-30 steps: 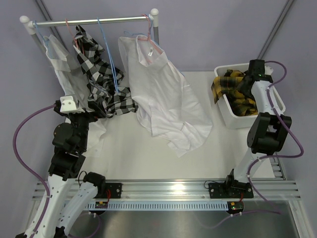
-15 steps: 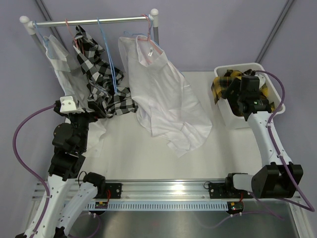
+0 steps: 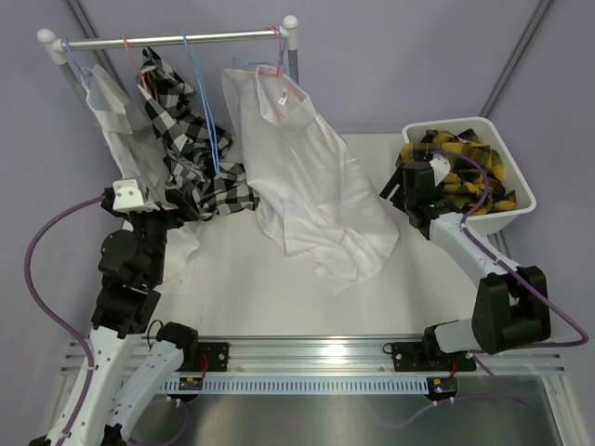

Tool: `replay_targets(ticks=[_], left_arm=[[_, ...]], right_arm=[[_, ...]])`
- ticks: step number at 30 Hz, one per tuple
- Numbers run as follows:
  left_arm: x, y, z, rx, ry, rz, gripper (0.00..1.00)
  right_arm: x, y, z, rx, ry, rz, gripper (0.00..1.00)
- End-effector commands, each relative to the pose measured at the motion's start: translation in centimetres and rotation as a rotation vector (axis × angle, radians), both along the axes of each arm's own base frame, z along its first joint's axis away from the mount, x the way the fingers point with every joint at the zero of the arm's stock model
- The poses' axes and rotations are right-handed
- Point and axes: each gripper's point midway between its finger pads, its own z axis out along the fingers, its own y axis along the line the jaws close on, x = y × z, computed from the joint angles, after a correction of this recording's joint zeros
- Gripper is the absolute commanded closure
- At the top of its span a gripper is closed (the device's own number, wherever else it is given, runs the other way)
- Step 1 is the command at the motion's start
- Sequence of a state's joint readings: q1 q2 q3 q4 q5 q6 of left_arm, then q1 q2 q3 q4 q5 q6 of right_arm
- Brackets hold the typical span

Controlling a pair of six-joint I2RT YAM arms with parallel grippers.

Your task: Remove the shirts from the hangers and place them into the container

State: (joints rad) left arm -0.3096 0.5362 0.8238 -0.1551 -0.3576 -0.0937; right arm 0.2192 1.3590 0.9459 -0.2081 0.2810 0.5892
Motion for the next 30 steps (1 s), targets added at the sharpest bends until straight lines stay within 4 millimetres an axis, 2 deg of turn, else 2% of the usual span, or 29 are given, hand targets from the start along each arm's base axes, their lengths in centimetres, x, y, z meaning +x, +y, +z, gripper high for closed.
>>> replay_targets(ticks=[1, 7, 18, 22, 29, 30], left_arm=[[-0.4, 0.7, 1.7, -0.019, -0.069, 0.031, 0.01], [-0.5, 0.8, 1.8, -0.018, -0.073, 0.033, 0.01], [-0.6, 0.9, 1.9, -0.017, -0.076, 0.035, 0.01], [-0.7, 0.9, 2.0, -0.019, -0.079, 0.036, 0.01], [-0.7, 0.9, 2.0, -0.018, -0.08, 0.038, 0.01], [-0.7, 1.0, 2.0, -0.018, -0.08, 0.038, 0.01]], right_arm=[[3.0, -1.3, 2.1, -0.04, -0.11, -0.137, 0.18], [4.4, -2.4, 0.5, -0.07, -0.095, -0.238, 0.2], [6.9, -3.1, -0.5, -0.153, -0.1, -0.286, 0.27], [7.4, -3.4, -0.8, -0.184, -0.091, -0.306, 0.35], [8.0, -4.1, 0.0, -0.228, -0.093, -0.344, 0.65], [8.0, -4.1, 0.2, -0.232, -0.093, -0.345, 0.72]])
